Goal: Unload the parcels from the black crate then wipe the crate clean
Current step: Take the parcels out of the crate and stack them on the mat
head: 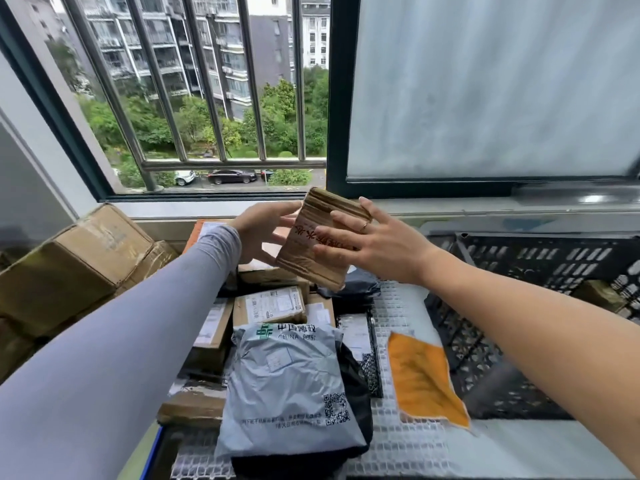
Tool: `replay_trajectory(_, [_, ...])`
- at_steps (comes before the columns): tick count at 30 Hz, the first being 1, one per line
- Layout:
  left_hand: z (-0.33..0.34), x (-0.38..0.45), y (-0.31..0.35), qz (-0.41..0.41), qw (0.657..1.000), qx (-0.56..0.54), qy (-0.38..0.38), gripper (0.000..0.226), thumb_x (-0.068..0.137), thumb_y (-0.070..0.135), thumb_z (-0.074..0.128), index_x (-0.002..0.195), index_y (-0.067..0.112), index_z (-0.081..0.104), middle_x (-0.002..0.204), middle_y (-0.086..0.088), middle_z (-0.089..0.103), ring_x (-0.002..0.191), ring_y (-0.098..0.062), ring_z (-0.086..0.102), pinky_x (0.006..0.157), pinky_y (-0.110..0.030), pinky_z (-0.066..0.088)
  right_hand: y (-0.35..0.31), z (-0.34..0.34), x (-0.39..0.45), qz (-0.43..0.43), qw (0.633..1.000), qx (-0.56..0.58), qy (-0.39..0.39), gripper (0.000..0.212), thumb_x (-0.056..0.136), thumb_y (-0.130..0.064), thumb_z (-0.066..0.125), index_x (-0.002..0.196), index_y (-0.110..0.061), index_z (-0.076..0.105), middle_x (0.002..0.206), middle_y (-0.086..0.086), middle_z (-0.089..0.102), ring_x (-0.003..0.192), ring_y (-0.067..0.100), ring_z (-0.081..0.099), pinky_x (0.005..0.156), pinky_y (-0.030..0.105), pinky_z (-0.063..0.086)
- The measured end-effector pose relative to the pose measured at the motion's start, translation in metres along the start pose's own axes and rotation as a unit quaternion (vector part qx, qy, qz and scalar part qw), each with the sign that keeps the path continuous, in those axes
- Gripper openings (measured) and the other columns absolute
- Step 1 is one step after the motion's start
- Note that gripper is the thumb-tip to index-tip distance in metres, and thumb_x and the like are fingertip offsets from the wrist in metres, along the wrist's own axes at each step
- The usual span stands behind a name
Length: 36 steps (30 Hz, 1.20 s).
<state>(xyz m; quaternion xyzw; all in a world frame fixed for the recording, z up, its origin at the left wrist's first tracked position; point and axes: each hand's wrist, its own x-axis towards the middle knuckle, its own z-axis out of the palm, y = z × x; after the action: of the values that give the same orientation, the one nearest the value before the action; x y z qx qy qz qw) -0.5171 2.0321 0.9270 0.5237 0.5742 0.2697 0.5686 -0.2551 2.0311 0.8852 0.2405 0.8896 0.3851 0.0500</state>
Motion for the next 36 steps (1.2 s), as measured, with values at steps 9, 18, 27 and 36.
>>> replay_trajectory(9, [-0.001, -0.005, -0.005, 0.018, 0.999, 0.006, -0.045, 0.052, 0.107, 0.033, 0.054, 0.145, 0.063, 0.036, 0.136, -0.004, 0.065, 0.117, -0.041, 0.067, 0.078, -0.082, 0.048, 0.004, 0.003, -0.005, -0.029, 0.999, 0.014, 0.025, 0.078, 0.102, -0.022, 0.048, 0.164, -0.040, 0.004, 0.171, 0.007, 0.013, 0.153, 0.041, 0.023, 0.117, 0.070, 0.023])
replay_trajectory(18, [0.011, -0.007, -0.021, 0.068, 0.994, -0.067, 0.061, 0.051, 0.109, 0.028, 0.051, 0.148, 0.055, 0.034, 0.125, -0.009, 0.069, 0.107, -0.041, 0.071, 0.070, -0.076, 0.053, -0.020, -0.007, 0.002, 0.384, 0.797, 0.458, 0.089, 0.098, 0.090, -0.023, 0.079, 0.163, -0.039, 0.015, 0.152, 0.013, 0.049, 0.126, 0.030, 0.059, 0.104, 0.049, 0.051])
replay_trajectory(27, [0.038, -0.017, -0.041, 0.069, 0.981, -0.166, 0.075, 0.042, 0.109, 0.041, 0.047, 0.148, 0.054, 0.041, 0.138, -0.004, 0.057, 0.115, -0.032, 0.066, 0.070, -0.051, 0.062, -0.031, -0.019, -0.012, 0.415, 0.242, 0.876, 0.045, 0.072, 0.093, 0.016, 0.039, 0.147, -0.029, 0.053, 0.128, 0.018, 0.070, 0.117, 0.034, 0.069, 0.091, 0.055, 0.059])
replay_trajectory(36, [0.059, -0.030, -0.086, 0.000, 0.965, -0.259, 0.029, 0.033, 0.109, 0.053, 0.036, 0.123, 0.051, 0.066, 0.137, -0.018, 0.061, 0.120, -0.044, 0.062, 0.096, -0.072, 0.044, -0.052, -0.019, -0.041, 0.502, 0.184, 0.844, -0.037, 0.053, 0.102, -0.061, 0.049, 0.127, -0.017, 0.063, 0.113, 0.017, 0.073, 0.100, 0.039, 0.074, 0.078, 0.052, 0.062])
